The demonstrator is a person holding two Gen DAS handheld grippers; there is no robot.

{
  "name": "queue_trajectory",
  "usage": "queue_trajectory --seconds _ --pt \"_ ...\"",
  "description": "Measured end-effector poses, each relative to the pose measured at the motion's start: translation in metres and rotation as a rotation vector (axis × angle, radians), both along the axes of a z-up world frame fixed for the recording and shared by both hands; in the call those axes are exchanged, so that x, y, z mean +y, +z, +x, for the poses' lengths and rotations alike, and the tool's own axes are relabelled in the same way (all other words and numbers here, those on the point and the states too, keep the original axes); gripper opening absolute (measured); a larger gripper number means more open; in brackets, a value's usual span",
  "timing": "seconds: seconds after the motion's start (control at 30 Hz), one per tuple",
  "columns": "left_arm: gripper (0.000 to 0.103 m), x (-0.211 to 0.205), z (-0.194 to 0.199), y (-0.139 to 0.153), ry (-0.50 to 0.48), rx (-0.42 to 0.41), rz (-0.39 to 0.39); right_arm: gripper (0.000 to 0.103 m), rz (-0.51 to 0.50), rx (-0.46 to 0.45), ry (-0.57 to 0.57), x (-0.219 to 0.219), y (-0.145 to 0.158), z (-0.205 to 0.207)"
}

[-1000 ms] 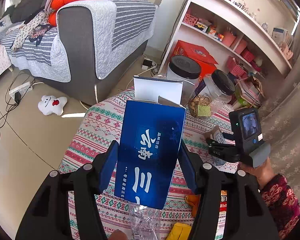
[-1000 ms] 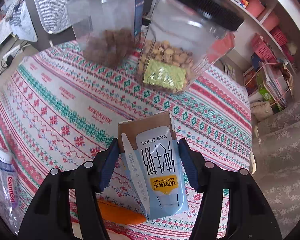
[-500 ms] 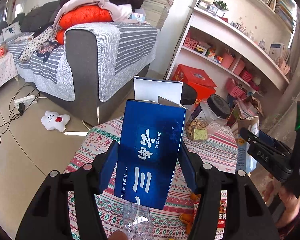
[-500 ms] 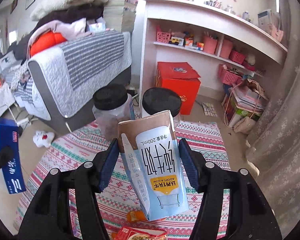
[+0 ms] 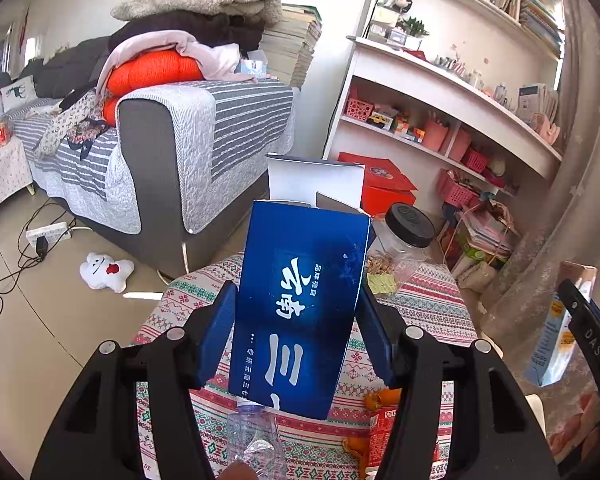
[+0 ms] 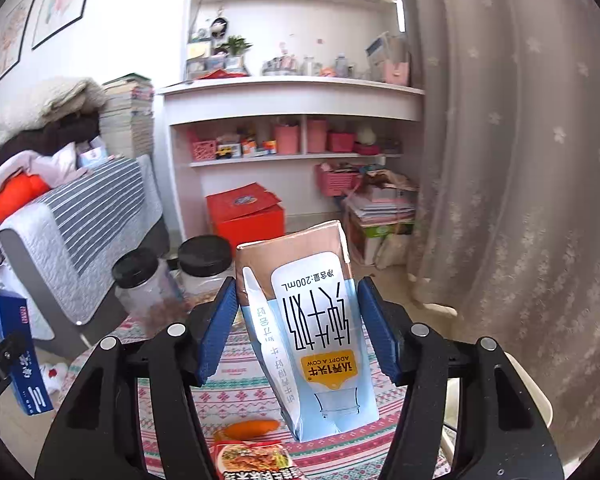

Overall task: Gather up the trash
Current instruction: 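Carry the milk carton over the white bin and open the right gripper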

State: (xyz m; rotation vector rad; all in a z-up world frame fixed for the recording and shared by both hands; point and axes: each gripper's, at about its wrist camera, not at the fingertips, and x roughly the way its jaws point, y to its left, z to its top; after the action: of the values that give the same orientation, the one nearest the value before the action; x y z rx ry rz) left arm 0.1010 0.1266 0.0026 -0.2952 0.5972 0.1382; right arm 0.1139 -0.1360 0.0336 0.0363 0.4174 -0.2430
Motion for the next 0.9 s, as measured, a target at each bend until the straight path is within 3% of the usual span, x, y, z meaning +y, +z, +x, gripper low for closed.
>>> queue_trajectory --seconds 0.2,0.5,0.57,0.63,0.9 --pt "0.058 -0.024 -0.001 0.001 -0.028 -0.022 0.033 0.058 -0.041 -0.038 -0.263 -0.061 -0.008 -0.025" --pt "0.058 -0.075 0.003 -0.01 -0.111 -0.003 0.082 0.06 0.018 0.095 -0.569 -0.173 -0.048 -0.038" --pt "0.058 -0.09 0.001 -0.011 -0.141 -0.003 0.091 0.083 0.087 0.1 -0.61 -0.193 -0.051 -0.048" --pt "0.058 -0.107 -0.001 -0.011 -0.186 -0.003 0.098 0.093 0.142 0.056 -0.657 -0.208 -0.048 -0.061" --pt "0.054 -0.2 -0.015 -0.001 -0.404 -0.036 0.114 0.096 0.205 -0.099 -0.73 -0.242 -0.016 -0.108"
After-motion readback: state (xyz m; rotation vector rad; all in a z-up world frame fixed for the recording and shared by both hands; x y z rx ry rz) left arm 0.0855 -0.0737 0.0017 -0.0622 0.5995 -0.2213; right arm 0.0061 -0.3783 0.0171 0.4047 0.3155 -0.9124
